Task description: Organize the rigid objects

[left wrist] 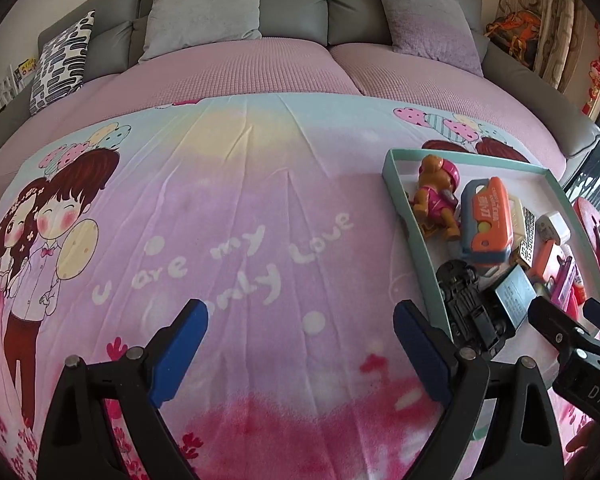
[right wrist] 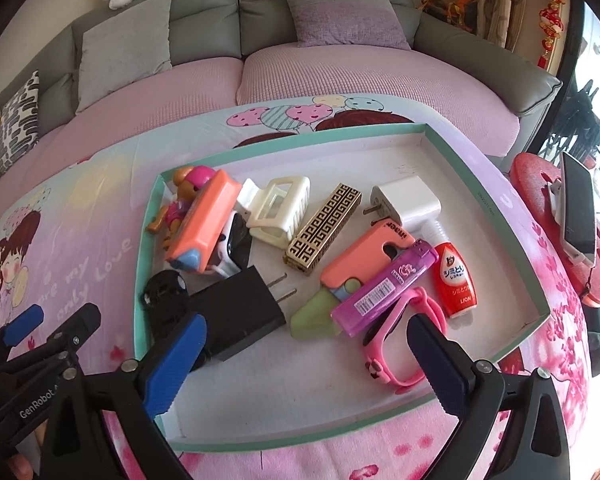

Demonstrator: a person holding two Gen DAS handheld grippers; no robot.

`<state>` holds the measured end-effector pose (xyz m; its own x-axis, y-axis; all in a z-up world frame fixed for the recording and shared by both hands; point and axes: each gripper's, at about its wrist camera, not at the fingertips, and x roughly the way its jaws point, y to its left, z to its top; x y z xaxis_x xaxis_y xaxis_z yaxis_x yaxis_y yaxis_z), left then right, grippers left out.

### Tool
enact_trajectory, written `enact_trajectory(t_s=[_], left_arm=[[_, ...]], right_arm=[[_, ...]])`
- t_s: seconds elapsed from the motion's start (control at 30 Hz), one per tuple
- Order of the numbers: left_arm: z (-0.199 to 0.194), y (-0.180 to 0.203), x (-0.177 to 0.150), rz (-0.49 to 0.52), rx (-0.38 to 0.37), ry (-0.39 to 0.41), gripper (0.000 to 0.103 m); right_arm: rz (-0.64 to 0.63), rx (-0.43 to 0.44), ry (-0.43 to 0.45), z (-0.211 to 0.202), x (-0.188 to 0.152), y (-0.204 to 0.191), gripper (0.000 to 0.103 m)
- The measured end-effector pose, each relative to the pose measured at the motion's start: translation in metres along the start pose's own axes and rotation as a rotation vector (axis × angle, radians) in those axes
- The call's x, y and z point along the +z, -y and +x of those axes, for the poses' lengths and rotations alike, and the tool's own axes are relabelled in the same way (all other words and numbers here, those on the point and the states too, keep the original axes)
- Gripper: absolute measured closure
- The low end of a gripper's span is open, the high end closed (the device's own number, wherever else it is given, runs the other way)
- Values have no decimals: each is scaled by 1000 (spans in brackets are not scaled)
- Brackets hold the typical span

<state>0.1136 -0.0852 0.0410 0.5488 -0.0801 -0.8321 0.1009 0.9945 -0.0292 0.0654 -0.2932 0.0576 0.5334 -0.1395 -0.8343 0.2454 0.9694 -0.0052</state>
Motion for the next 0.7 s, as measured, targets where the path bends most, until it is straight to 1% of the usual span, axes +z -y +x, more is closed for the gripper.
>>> enact_trajectory(t_s=[0.13,0.4,0.7], left_arm=[[-6,-4,-13,-8,0,-1,9],[-5,-15,-38,-11,18,-63,9],[-22,-26,-54,-50,13,-58,9]], right_arm=[[-39,-2,-14,-5,-15,-5,1],[-105,-9,-5,-21,-35,-13,1],[-96,10,5,-27,-47,-12,1]])
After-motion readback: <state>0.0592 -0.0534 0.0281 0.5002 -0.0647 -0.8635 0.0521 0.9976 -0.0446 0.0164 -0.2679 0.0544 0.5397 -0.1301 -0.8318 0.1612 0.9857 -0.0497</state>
